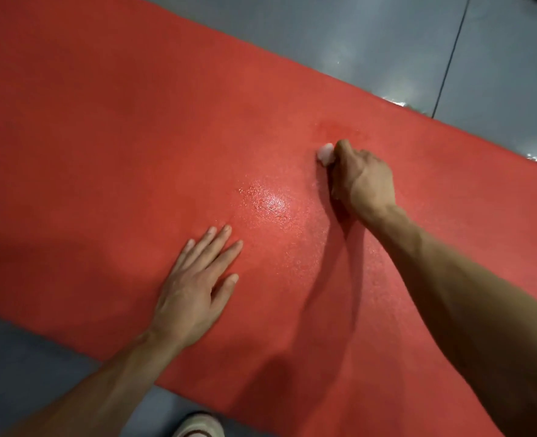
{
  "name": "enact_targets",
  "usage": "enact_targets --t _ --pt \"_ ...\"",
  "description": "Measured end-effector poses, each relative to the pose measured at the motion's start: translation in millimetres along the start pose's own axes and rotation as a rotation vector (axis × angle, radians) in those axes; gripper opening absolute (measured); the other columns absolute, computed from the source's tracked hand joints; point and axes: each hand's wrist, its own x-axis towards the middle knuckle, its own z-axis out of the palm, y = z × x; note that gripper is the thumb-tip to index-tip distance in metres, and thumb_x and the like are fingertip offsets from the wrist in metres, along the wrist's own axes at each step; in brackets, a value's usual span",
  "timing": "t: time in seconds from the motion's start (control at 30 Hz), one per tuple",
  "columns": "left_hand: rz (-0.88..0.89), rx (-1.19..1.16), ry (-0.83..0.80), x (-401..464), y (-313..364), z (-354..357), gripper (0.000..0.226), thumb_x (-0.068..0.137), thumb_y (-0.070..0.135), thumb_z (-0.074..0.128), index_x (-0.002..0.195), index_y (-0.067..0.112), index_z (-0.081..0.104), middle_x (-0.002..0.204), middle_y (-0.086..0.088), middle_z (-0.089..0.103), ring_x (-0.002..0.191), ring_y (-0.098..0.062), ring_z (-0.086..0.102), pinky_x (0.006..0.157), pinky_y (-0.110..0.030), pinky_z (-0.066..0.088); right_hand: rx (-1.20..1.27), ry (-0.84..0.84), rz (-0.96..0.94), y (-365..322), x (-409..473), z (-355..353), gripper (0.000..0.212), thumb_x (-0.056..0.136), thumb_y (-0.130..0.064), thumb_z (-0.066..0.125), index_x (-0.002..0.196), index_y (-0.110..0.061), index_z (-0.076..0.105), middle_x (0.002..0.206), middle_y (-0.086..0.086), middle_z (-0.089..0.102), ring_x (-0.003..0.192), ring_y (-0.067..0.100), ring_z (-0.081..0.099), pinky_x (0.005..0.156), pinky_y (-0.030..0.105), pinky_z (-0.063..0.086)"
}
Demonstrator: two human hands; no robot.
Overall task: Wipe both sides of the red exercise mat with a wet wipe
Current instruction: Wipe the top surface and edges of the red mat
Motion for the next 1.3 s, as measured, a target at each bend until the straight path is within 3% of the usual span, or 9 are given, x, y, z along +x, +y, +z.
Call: enact_targets --t 0.13,0.23,0.47,0.63,0.73,0.87,1.0,1.17,1.3 --pt "0.025 -0.008 0.017 1 -3 4 0.052 0.103 0.042 0.045 0.153 0.027 0.047 0.167 0.008 0.029 0.156 -0.013 0.021 0.127 -0.041 0.015 0.308 -0.25 -0.446 -51 -99 3 0.019 0.1 -0.018 0.058 0.113 -0.031 0.055 0.089 -0.006 0.064 0.074 0.016 0.057 0.07 0.033 0.045" --pt "0.045 0.003 0.028 3 -5 4 0.052 0.104 0.045 0.042 0.152 0.027 0.048 0.166 0.007 0.031 0.156 -0.015 0.023 0.127 -0.04 0.016 0.221 -0.374 -0.814 -62 -151 1 0.012 0.103 -0.021 0.051 0.11 -0.03 0.055 0.084 -0.007 0.058 0.077 0.017 0.052 0.075 0.031 0.044" --pt "0.024 -0.026 -0.005 4 -7 2 0.053 0.102 0.046 0.046 0.152 0.029 0.049 0.166 0.009 0.029 0.157 -0.012 0.018 0.128 -0.037 0.011 0.095 0.05 -0.068 -18 -46 4 0.009 0.094 -0.02 0.058 0.094 -0.012 0.053 0.065 0.011 0.058 0.059 0.035 0.055 0.052 0.032 0.03" --pt "-0.02 -0.081 -0.079 10 -2 -7 0.057 0.099 0.034 0.063 0.153 0.029 0.046 0.166 0.011 0.023 0.155 -0.01 0.014 0.127 -0.038 0.006 0.303 -0.372 -0.534 -102 -207 13 0.019 0.104 -0.022 0.046 0.121 -0.025 0.055 0.092 -0.001 0.065 0.081 0.024 0.058 0.072 0.035 0.046" --pt "-0.068 -0.082 -0.149 13 4 -15 0.062 0.099 0.029 0.065 0.156 0.03 0.04 0.168 0.01 0.017 0.156 -0.009 0.008 0.126 -0.034 0.0 0.182 -0.507 -0.72 -116 -251 5 0.012 0.101 -0.026 0.047 0.11 -0.022 0.053 0.085 -0.003 0.061 0.078 0.023 0.057 0.072 0.036 0.048" --pt "-0.117 0.0 -0.318 21 13 -29 0.067 0.103 0.026 0.058 0.161 0.031 0.024 0.171 0.007 0.004 0.158 -0.013 -0.003 0.127 -0.04 -0.001 0.031 -0.351 -0.246 -78 -198 -13 0.03 0.081 -0.031 0.067 0.1 -0.023 0.046 0.082 -0.003 0.065 0.073 0.027 0.061 0.065 0.037 0.045" --pt "-0.12 0.114 -0.529 32 21 -53 0.08 0.1 0.007 0.054 0.164 0.031 0.013 0.171 0.006 -0.009 0.158 -0.016 -0.008 0.126 -0.045 0.004 0.0 -0.739 -0.532 -117 -230 -50 0.023 0.094 -0.029 0.054 0.116 -0.028 0.048 0.084 0.0 0.069 0.071 0.027 0.069 0.062 0.036 0.053" --pt "-0.111 0.177 -0.591 32 21 -61 0.095 0.094 -0.004 0.056 0.164 0.034 0.005 0.17 0.009 -0.017 0.157 -0.015 -0.013 0.126 -0.049 0.006 -0.094 -0.702 -0.3 -76 -190 -116 0.01 0.101 -0.028 0.043 0.111 -0.027 0.042 0.089 -0.002 0.075 0.086 0.03 0.071 0.068 0.038 0.056" --pt "-0.12 0.216 -0.629 34 22 -59 0.097 0.095 0.013 0.068 0.164 0.034 0.003 0.169 0.009 -0.019 0.157 -0.017 -0.014 0.126 -0.053 0.009 -0.229 -0.589 -0.273 -32 -163 -140 0.013 0.1 -0.029 0.047 0.11 -0.02 0.047 0.086 0.002 0.072 0.079 0.035 0.068 0.062 0.04 0.052"
